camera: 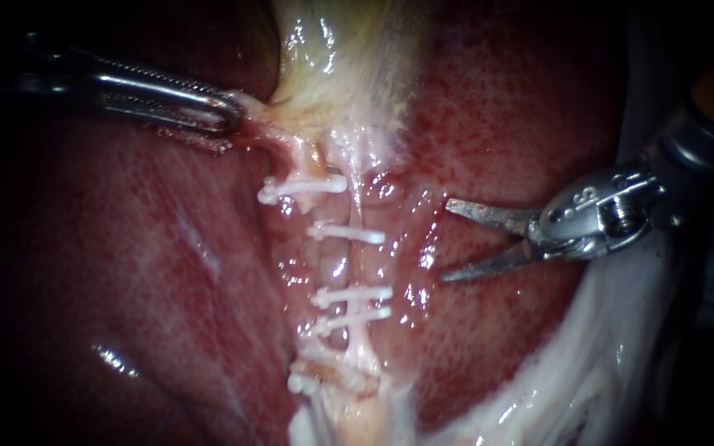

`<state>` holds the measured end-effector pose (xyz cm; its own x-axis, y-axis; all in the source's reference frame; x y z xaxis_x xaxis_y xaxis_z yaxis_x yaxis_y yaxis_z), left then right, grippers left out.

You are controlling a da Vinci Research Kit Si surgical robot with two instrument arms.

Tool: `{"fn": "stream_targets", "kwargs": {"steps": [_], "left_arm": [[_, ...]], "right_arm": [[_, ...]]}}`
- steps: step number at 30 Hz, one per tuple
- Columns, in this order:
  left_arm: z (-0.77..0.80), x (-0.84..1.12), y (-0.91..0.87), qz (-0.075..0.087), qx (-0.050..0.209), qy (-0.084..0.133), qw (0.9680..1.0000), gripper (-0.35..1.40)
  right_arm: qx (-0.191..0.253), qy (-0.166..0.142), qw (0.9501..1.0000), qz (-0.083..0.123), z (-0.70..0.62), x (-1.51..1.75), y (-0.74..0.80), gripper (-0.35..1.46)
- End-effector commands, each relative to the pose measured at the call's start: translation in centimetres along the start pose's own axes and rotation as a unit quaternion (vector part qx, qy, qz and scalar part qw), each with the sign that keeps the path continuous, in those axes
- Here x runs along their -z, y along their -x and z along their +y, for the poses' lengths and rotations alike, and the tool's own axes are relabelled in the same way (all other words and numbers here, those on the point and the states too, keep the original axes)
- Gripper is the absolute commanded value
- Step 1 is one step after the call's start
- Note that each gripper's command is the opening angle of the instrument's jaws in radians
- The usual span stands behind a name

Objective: Go to the cutting position right tube

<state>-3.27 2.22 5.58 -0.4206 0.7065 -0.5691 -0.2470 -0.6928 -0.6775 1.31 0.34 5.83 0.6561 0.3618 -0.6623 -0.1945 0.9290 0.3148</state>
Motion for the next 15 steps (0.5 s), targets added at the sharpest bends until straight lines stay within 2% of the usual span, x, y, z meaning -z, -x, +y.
{"fn": "stream_targets", "kwargs": {"steps": [1, 2, 6, 9, 12, 15], "left_arm": [[0.0, 0.05, -0.03, 0.0, 0.001, 0.002, 1.0, -0.35], [0.0, 0.1, -0.06, -0.001, 0.001, 0.005, 1.0, -0.35], [0.0, 0.39, -0.25, 0.002, 0.007, -0.007, 0.9999, -0.35], [-0.01, 0.61, -0.37, 0.013, 0.003, -0.014, 0.9998, -0.35], [-0.02, 0.73, -0.41, 0.016, -0.001, -0.02, 0.9997, -0.35], [-0.02, 0.75, -0.4, 0.016, 0.0, -0.021, 0.9997, -0.35]], "right_arm": [[0.0, -0.004, 1.0, 0.001, 0.0, 0.0, 0.0, 1.44], [0.0, -0.013, 0.9999, 0.003, 0.0, 0.0, 0.0, 1.44], [0.0, -0.016, 0.9999, 0.004, 0.0, -0.01, -0.01, 1.44], [0.0, -0.017, 0.9998, 0.005, 0.0, -0.01, -0.01, 1.44], [0.0, -0.018, 0.9998, 0.005, -0.01, -0.02, -0.02, 1.44], [-0.001, -0.028, 0.9996, 0.007, -0.01, -0.05, -0.05, 1.44]]}}
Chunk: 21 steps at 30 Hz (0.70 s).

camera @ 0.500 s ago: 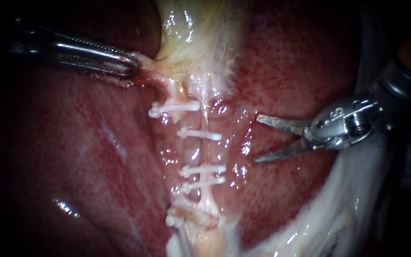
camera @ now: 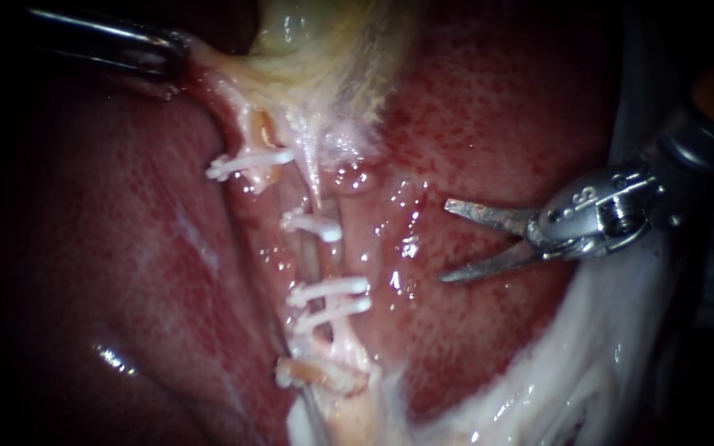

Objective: Go to the cutting position right tube

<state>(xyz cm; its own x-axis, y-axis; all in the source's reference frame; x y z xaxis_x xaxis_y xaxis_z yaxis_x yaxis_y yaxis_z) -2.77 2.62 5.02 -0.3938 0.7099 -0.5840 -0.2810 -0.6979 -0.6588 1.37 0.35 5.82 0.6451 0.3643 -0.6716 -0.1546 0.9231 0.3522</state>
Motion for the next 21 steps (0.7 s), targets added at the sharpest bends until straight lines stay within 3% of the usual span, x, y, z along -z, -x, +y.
{"fn": "stream_targets", "kwargs": {"steps": [1, 4, 8, 21], "left_arm": [[0.01, -0.01, 0.0, 0.001, 0.0, -0.001, 1.0, -0.35], [0.01, -0.01, 0.0, 0.001, 0.0, -0.002, 1.0, -0.35], [0.01, 0.0, 0.0, 0.001, 0.0, -0.001, 1.0, -0.35], [0.01, 0.0, 0.01, 0.001, 0.0, -0.002, 1.0, -0.35]], "right_arm": [[0.0, -0.007, 1.0, 0.003, -0.01, -0.02, -0.01, 1.44], [0.002, -0.036, 0.9992, 0.019, -0.02, -0.1, -0.06, 1.44], [-0.042, -0.079, 0.9955, 0.032, -0.06, -0.29, -0.15, 1.44], [-0.143, -0.161, 0.9761, 0.03, -0.18, -0.88, -0.07, 1.42]]}}
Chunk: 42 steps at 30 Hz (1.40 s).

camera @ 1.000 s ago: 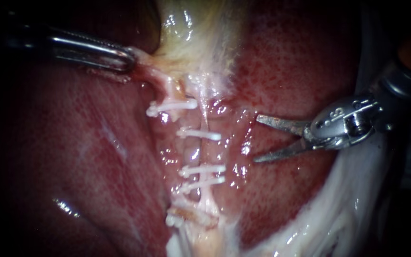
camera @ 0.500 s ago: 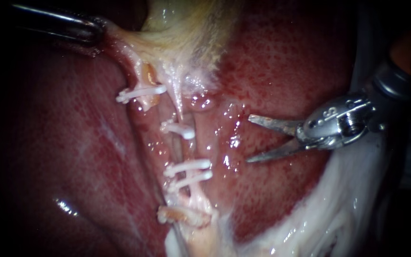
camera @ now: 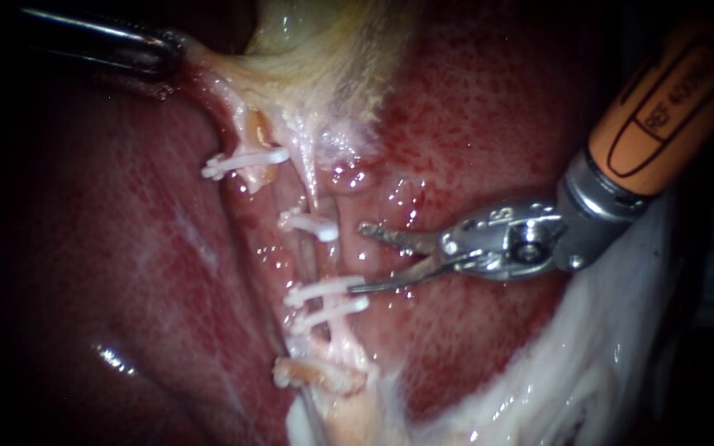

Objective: Go to the cutting position right tube

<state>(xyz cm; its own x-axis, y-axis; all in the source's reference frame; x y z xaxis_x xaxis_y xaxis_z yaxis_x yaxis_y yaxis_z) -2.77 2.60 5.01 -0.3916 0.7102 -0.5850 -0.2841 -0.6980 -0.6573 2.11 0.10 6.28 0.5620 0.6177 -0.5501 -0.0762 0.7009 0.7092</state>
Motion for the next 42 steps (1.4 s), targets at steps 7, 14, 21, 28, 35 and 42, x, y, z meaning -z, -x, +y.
{"fn": "stream_targets", "kwargs": {"steps": [7, 14, 21, 28, 35, 42], "left_arm": [[0.0, -0.01, 0.01, 0.0, 0.0, 0.0, 1.0, -0.35], [0.0, -0.01, 0.01, 0.0, 0.0, 0.0, 1.0, -0.35], [0.0, -0.01, 0.01, 0.0, 0.0, 0.0, 1.0, -0.35], [0.0, -0.01, 0.01, 0.0, 0.0, 0.0, 1.0, -0.35], [0.0, -0.01, 0.01, 0.0, 0.0, 0.0, 1.0, -0.35], [0.0, -0.01, 0.0, 0.0, 0.0, 0.0, 1.0, -0.35]], "right_arm": [[-0.022, -0.03, 0.9993, 0.0, 0.1, -0.23, 0.0, 1.4], [-0.017, -0.083, 0.9962, 0.021, 0.2, -0.39, -0.03, 1.4], [0.013, -0.169, 0.9836, 0.06, 0.22, -0.44, -0.07, 1.3], [0.011, -0.208, 0.9744, 0.084, 0.22, -0.57, -0.14, 1.29], [0.014, -0.225, 0.9703, 0.087, 0.17, -0.86, -0.09, 1.27], [0.002, -0.235, 0.9665, 0.104, 0.17, -1.03, -0.16, 1.27]]}}
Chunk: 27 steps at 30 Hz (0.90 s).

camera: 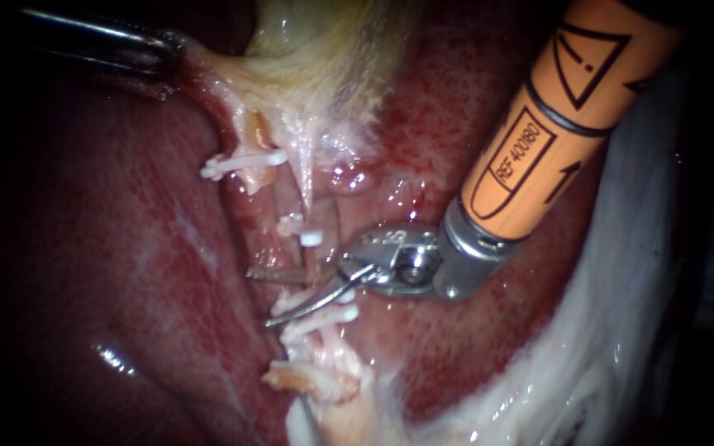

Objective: Go to the cutting position right tube

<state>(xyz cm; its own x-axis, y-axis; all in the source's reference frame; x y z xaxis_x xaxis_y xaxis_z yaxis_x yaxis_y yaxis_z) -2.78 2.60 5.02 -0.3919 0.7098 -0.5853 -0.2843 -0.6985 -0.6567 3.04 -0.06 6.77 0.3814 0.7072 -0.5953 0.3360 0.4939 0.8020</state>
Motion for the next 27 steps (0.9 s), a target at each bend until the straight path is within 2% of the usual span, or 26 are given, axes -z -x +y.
{"fn": "stream_targets", "kwargs": {"steps": [1, 7, 19, 27], "left_arm": [[0.0, 0.0, 0.0, 0.0, 0.0, 0.0, 1.0, -0.35], [0.0, 0.0, 0.0, 0.0, 0.0, 0.0, 1.0, -0.35], [0.0, 0.0, 0.0, 0.0, 0.0, 0.0, 1.0, -0.35], [0.0, 0.0, 0.0, 0.0, 0.0, 0.0, 1.0, -0.35]], "right_arm": [[0.0, 0.001, 1.0, 0.001, 0.01, -0.01, -0.02, 1.27], [-0.004, 0.0, 1.0, 0.005, 0.02, -0.06, -0.09, 1.27], [-0.009, -0.008, 0.9998, 0.014, -0.31, -0.08, -0.39, 1.27], [-0.01, -0.009, 0.9998, 0.014, -0.33, -0.09, -0.41, 1.27]]}}
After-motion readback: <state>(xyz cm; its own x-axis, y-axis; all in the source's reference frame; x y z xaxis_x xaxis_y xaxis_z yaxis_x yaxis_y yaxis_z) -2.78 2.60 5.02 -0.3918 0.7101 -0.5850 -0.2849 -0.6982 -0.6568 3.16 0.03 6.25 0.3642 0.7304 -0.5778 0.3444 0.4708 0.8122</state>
